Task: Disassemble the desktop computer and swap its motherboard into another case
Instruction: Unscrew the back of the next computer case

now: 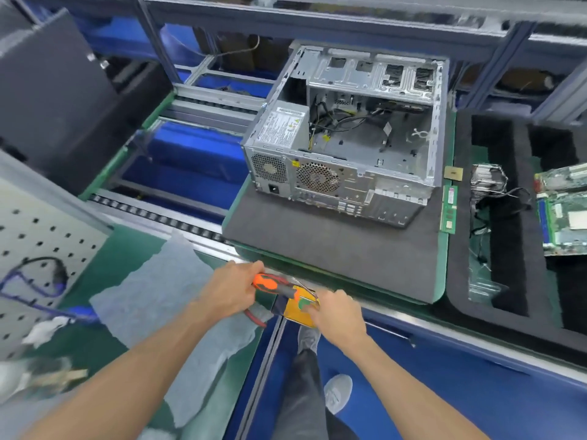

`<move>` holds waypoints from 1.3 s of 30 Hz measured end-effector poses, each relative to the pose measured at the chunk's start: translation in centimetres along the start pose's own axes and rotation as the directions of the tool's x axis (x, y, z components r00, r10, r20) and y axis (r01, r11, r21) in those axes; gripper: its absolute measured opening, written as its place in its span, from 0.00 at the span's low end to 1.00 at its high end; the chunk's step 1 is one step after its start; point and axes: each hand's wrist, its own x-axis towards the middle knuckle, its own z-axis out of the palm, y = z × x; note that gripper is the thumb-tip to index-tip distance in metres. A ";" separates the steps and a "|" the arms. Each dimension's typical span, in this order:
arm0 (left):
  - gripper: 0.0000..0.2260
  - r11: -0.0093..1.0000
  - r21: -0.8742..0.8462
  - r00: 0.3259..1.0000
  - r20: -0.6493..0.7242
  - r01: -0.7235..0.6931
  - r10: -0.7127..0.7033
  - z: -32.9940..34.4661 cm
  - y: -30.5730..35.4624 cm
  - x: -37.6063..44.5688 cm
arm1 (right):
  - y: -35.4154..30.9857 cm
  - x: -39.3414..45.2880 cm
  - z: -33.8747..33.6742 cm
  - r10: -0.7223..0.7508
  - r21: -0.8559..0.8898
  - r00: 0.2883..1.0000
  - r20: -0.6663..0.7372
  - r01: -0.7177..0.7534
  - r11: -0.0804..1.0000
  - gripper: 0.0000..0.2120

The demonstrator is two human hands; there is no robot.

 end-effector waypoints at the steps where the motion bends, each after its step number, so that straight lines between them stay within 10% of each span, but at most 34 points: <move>1: 0.08 1.000 0.001 1.000 -0.003 0.009 -0.009 0.4 -0.1 -0.2 | -0.1 0.1 0.2 0.004 -0.009 1.000 -0.004 -0.004 1.000 0.16; 25: 0.10 0.997 -0.043 0.982 -0.183 -0.063 0.055 -1.6 1.4 -0.4 | -1.1 -1.8 -5.9 -0.006 -0.068 0.999 0.039 0.008 0.998 0.03; 39: 0.10 0.983 -0.053 0.954 -0.255 -0.178 0.159 -10.1 8.2 6.9 | 2.7 -1.9 -16.9 -0.053 -0.183 0.972 -0.229 0.010 0.983 0.16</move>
